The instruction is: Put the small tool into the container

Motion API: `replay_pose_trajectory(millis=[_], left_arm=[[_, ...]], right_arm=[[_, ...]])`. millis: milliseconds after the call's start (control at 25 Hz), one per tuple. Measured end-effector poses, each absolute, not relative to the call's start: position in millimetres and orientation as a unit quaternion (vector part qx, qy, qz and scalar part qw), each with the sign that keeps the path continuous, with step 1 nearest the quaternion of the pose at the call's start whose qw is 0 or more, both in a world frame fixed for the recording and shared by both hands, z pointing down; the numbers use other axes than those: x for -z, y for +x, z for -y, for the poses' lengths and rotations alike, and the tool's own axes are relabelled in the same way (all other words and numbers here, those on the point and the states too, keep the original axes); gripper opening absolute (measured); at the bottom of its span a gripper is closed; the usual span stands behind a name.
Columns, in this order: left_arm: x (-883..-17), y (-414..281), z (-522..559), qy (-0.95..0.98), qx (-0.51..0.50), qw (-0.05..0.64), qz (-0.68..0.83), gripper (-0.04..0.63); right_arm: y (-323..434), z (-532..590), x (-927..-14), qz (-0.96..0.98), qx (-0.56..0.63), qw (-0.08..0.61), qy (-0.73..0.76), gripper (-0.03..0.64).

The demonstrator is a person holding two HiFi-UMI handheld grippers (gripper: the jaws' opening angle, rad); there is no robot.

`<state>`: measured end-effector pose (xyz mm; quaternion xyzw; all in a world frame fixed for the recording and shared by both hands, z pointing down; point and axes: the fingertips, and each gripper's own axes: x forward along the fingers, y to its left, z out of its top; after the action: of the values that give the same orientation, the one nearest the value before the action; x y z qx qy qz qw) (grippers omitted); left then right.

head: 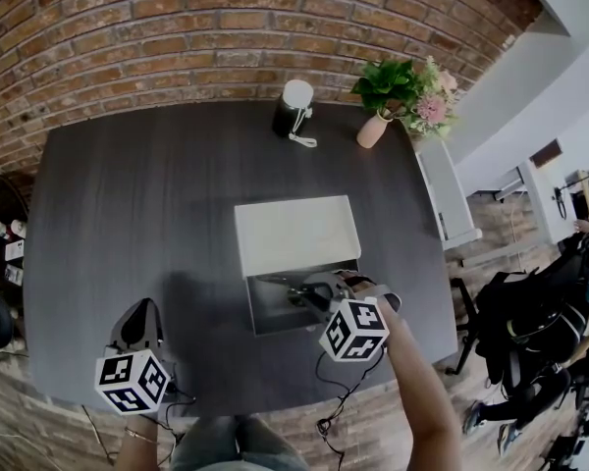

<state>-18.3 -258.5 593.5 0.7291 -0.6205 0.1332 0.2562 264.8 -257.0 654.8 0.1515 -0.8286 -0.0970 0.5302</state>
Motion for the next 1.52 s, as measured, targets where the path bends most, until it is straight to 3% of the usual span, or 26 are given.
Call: replay_pose_trajectory(millis=[520, 1000, 1080, 1240, 1520], left_arm=[[-596, -21, 256, 0.725, -0.128, 0.269, 0.621, 0.003], [-582, -14, 260, 0.731, -0.118, 0.267, 0.617, 0.003], [-577, -11, 260, 0.733, -0.116, 0.267, 0.615, 0.003], [-565, -1, 263, 0.742, -0.109, 0.26, 0.609, 0.004], [-529, 31, 271, 0.771, -0.082, 0.232, 0.587, 0.003]], right_arm=[[270, 244, -670, 0.823, 0.041, 0.554, 0.121, 0.124], [269, 236, -651, 0.85, -0.028, 0.501, 0.158, 0.133], [268, 238, -638, 0.866, -0.054, 0.459, 0.192, 0.122], [266, 248, -588, 0.898, -0.124, 0.293, 0.304, 0.055], [278, 247, -498, 0.889, -0.151, 0.098, 0.421, 0.035]])
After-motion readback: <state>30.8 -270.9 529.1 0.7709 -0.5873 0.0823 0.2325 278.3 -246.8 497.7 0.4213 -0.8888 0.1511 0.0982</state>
